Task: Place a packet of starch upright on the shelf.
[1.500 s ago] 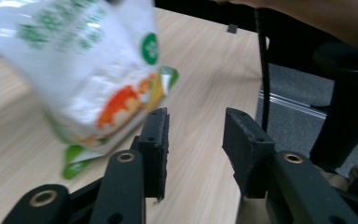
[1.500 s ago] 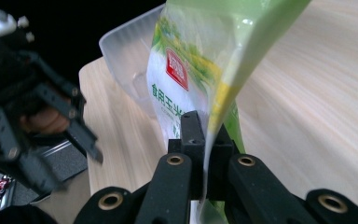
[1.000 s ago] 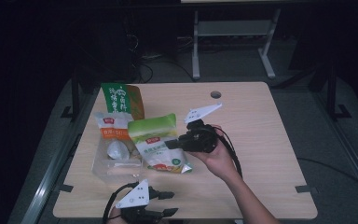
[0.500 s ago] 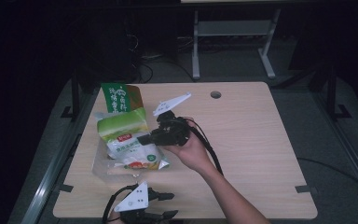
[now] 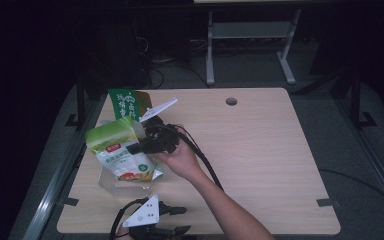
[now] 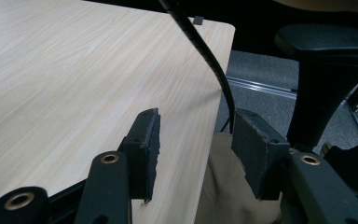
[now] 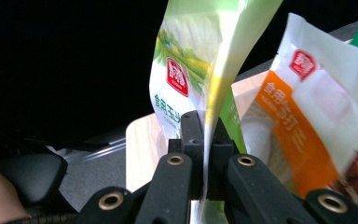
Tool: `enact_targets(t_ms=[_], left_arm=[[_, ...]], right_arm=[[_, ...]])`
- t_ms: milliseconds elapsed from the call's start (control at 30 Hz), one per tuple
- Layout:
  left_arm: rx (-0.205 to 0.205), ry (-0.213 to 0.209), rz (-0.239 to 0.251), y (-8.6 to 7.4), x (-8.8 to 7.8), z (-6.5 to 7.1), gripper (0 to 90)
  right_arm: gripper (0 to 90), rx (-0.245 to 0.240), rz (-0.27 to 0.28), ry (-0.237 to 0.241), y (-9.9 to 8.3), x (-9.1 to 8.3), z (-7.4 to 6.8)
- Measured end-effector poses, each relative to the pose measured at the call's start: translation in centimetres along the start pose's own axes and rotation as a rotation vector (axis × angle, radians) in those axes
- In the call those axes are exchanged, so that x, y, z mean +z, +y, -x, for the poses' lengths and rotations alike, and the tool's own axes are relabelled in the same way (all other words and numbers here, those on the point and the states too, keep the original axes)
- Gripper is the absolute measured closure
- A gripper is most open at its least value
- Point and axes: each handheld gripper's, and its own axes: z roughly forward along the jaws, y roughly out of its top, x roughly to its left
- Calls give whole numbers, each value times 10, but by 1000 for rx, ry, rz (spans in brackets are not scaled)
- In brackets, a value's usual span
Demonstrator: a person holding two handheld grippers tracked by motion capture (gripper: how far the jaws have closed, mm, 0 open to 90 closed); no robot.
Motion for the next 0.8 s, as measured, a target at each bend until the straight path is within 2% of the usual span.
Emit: enact_targets(t_ms=[67,333,467,667,800], left_arm=[[0,0,-1,0,1,0,512],[14,3,0,-1,0,-2,512],[5,5,-3,-1,0,-2,510],[5,7,-2,-1,-1,-3,511],[1,8,-2,-2,-1,-3,512]], right_arm=[[893,17,-5,16,1,9,2],[893,14,-43,48,2,38,3],[893,26,-59,69,-2,53,5],[892,43,-77,74,-12,63,11],[888,53,-64,80,-17,65,14]])
